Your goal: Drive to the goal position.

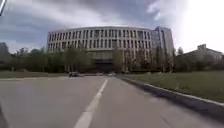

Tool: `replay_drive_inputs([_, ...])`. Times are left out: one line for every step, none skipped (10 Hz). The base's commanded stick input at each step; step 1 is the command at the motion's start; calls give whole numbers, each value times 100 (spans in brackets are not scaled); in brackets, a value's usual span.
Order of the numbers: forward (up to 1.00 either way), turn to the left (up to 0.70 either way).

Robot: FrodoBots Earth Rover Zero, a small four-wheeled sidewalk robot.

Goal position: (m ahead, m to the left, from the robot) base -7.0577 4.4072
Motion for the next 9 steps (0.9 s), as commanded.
replay_drive_inputs([100, 0])
replay_drive_inputs([100, 0])
replay_drive_inputs([100, 0])
replay_drive_inputs([100, 0])
replay_drive_inputs([100, 0])
replay_drive_inputs([100, 0])
replay_drive_inputs([100, 0])
replay_drive_inputs([100, 0])
replay_drive_inputs([100, 0])
